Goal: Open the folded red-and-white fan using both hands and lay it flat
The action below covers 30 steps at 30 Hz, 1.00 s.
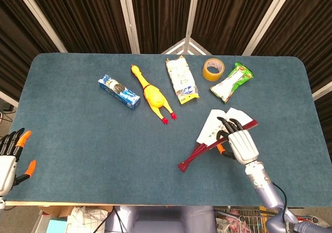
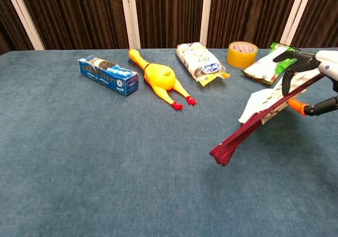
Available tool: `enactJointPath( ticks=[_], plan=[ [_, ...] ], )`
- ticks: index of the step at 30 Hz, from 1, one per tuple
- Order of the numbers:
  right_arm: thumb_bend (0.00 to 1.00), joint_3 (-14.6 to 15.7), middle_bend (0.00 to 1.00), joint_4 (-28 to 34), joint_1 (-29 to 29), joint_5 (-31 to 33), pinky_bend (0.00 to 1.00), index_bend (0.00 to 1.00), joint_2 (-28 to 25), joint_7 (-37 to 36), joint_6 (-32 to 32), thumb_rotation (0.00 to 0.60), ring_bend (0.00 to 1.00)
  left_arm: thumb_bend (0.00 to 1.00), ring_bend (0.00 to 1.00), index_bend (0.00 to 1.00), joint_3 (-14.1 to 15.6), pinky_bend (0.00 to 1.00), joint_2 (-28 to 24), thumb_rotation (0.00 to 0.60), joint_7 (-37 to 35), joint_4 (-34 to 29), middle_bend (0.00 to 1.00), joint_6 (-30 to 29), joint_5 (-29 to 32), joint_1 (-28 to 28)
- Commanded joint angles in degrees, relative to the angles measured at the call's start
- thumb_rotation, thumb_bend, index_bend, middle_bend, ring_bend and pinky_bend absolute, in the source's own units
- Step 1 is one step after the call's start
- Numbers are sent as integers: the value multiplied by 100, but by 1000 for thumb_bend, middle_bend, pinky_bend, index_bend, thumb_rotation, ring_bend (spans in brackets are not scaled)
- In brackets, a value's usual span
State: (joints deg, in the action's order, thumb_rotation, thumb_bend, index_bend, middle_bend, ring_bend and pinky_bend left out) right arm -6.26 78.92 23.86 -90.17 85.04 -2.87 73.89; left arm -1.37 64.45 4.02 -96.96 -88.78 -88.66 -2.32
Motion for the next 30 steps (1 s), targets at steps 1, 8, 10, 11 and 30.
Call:
enactJointPath(
  ticks=[1,8,10,11,30],
  plan=[
    [439,-50,161,178,30,40,163,920,-135,55,-24,600,255,542,0,93,-5,16,12,600,20,1,0,7,7,-6],
    [440,-248,161,611,185,115,163,965,-458,283,-126,600,254,542,0,93,-6,16,60,600,58,27,0,32,-36,-41],
    [440,-383,161,851,273,202,163,985,-628,390,-209,600,254,542,0,93,-11,17,82,600,26,50,0,32,-65,-58],
    [440,-464,161,957,316,246,163,995,-704,420,-235,600,254,542,0,93,-15,16,89,600,10,61,0,31,-71,-63],
    [440,-1446,161,2569,1178,1560,163,1000,-2063,1408,-1433,600,255,542,0,93,-96,16,249,600,-493,360,0,205,-44,-233]
  ],
)
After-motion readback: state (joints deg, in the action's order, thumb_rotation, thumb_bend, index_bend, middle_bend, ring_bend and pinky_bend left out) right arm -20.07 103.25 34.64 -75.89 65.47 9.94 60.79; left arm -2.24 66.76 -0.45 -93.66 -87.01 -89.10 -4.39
